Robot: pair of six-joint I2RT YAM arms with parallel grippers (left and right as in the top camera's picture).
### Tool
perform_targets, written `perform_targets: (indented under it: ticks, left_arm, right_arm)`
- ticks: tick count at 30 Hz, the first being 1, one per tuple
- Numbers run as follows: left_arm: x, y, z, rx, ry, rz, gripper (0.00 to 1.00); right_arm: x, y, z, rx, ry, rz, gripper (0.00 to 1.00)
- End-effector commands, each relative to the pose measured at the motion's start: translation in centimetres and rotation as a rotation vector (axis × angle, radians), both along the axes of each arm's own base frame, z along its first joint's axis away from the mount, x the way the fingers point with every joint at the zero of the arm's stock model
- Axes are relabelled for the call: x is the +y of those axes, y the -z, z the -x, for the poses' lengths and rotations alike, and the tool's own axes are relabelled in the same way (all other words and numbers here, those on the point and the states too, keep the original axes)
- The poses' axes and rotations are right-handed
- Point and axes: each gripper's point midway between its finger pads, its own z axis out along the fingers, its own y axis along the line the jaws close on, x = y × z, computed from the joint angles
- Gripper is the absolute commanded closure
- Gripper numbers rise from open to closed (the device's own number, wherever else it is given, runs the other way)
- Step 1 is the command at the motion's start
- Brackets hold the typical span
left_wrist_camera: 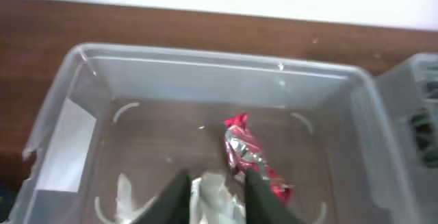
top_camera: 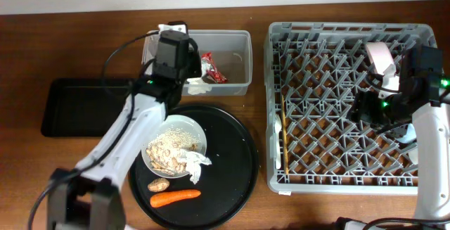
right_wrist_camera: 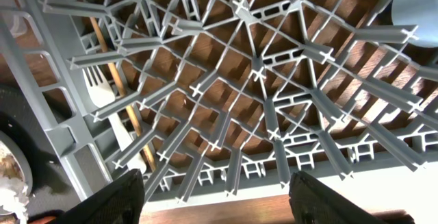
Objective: Sort waste into correct bins and load items into the dishwasher rack
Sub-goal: 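Carry the wrapper and tissue into the clear bin and release, then grasp more white tissue from the plate with the left gripper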
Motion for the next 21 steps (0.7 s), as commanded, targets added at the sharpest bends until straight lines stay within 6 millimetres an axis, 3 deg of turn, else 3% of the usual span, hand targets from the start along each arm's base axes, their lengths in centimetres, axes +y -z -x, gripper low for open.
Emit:
perform_targets:
  ticks: [1,3,4,6,8,10,12,18,20,21]
  left_arm:
    - [0.0,0.3,-0.7,-0.011,-0.010,-0.008,0.36]
    - [0.1,-1.1,-0.8,-0.041,0.023,-0.047,0.24]
    - [0.3,-1.7,-0.2,-0.034,0.027,-0.053,0.24]
    - [0.4,-1.5,4.6,0.122,0.095,-0.044,0.24]
    - [0.0,1.0,11.9,0.412,0.206,0.003,0.24]
    - [0.5,3.7,17.7,0.685,0.233,0.009,0.24]
    - [1.2,6.1,20.5,0.804,0.229,-0.013,0.23]
    - [0.4,13.2,24.3,0.886,0.283,0.001,0.22]
    - [0.6,14.3,24.8,0.892,0.272,0.005,0.36]
    - [0.5,14.4,24.6,0.886,0.274,0.006,0.52]
  right_arm:
    - [0.1,-0.1,0.0,-0.007,-0.005,-0.009,0.28]
    - [0.1,-0.1,0.0,-0.006,-0.005,-0.009,0.28]
    - [0.1,-0.1,0.0,-0.006,-0.005,-0.009,0.28]
    - [0.0,-0.1,0.0,-0.007,-0.004,-0.009,0.28]
    - [0.1,-0.1,0.0,-0.008,-0.005,-0.009,0.28]
    - [0.0,-0.1,-0.1,-0.008,-0.005,-0.009,0.28]
    - [0.0,-0.1,-0.1,-0.009,-0.005,-0.008,0.28]
    - [0.1,-0.1,0.0,-0.007,-0.005,-0.009,0.28]
    - [0.1,-0.1,0.0,-0.007,-0.005,-0.009,0.28]
    - [0.1,-0.1,0.0,-0.007,-0.005,-0.009,0.28]
